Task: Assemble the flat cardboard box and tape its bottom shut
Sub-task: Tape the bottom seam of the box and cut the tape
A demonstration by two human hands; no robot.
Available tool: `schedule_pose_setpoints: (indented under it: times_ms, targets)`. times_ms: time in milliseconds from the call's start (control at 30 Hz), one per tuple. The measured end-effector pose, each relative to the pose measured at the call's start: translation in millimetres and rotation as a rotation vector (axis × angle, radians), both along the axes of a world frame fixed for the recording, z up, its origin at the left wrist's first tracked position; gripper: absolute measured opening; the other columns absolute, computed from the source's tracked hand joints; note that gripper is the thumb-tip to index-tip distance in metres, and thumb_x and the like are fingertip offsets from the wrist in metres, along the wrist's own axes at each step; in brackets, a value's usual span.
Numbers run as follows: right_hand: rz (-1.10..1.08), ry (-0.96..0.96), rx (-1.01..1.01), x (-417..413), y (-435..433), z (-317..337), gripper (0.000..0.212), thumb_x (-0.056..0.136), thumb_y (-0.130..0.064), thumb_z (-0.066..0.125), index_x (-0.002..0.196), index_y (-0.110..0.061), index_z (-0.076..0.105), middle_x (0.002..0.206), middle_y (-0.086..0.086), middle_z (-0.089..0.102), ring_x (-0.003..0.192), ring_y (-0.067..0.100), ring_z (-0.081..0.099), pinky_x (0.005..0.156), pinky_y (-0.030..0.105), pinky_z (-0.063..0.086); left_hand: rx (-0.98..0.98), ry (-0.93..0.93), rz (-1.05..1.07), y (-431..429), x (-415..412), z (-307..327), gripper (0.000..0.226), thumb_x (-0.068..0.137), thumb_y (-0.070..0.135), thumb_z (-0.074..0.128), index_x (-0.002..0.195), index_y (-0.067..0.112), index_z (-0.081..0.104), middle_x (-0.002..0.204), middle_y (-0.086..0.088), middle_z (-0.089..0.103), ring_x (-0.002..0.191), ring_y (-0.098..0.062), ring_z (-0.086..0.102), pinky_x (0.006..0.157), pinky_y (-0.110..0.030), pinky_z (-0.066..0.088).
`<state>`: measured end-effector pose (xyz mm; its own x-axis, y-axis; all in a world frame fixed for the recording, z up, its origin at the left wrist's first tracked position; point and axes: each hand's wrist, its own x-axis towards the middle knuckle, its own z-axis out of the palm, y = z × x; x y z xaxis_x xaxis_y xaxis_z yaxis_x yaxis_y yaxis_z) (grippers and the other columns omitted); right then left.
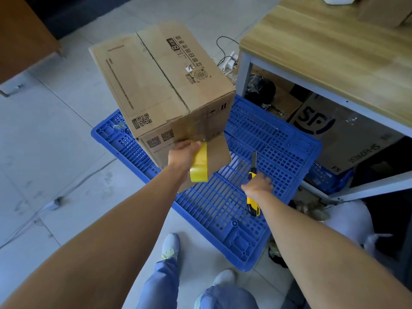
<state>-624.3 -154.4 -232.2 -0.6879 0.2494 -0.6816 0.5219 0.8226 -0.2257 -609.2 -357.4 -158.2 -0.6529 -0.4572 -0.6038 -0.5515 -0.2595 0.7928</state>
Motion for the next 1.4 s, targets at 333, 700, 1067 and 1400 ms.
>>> schedule_pose_setpoints:
  times_ms: [333, 700, 1067, 1400]
  targets:
    - [0.094, -0.090, 0.027, -4, 19, -42, 0.085, 0.084, -0.034, 0.071, 0.144, -0.004, 0.019, 0.142, 0.019, 0.042, 0.124, 0.038, 0.047, 0.090, 0.045, 0.048, -0.027, 0.020, 0.085, 9, -8, -2, 0.015, 0.071, 0.029, 0.079, 0.079, 0.026, 0.067, 0.109, -0.005, 0.067, 0.103, -0.027, 0.063, 0.095, -0.046, 0.050]
    - [0.130, 0.310, -0.139, -10, 29, -7, 0.031, 0.089, -0.004, 0.047, 0.117, -0.015, 0.043, 0.067, 0.001, 0.043, 0.057, 0.026, 0.045, 0.052, 0.032, 0.034, -0.052, -0.008, 0.089, 14, -6, 4, 0.018, 0.073, 0.028, 0.077, 0.087, 0.023, 0.067, 0.089, 0.000, 0.065, 0.096, -0.025, 0.062, 0.092, -0.044, 0.052]
    - [0.867, 0.516, -0.009, -61, -1, 90, 0.031, 0.088, -0.006, 0.045, 0.117, -0.018, 0.049, 0.082, 0.003, 0.052, 0.073, 0.029, 0.048, 0.082, 0.043, 0.036, -0.072, -0.051, 0.179, 20, -4, 26, 0.015, 0.077, 0.017, 0.069, 0.074, 0.023, 0.056, 0.075, 0.002, 0.055, 0.077, -0.019, 0.051, 0.071, -0.033, 0.044]
    - [1.003, 0.615, 0.075, -70, -2, 108, 0.030, 0.085, -0.006, 0.046, 0.113, -0.015, 0.051, 0.076, 0.000, 0.047, 0.069, 0.026, 0.042, 0.071, 0.038, 0.029, -0.019, -0.082, 0.189, 19, -3, 27, 0.014, 0.078, 0.017, 0.071, 0.083, 0.018, 0.058, 0.074, 0.001, 0.056, 0.072, -0.017, 0.051, 0.063, -0.027, 0.045]
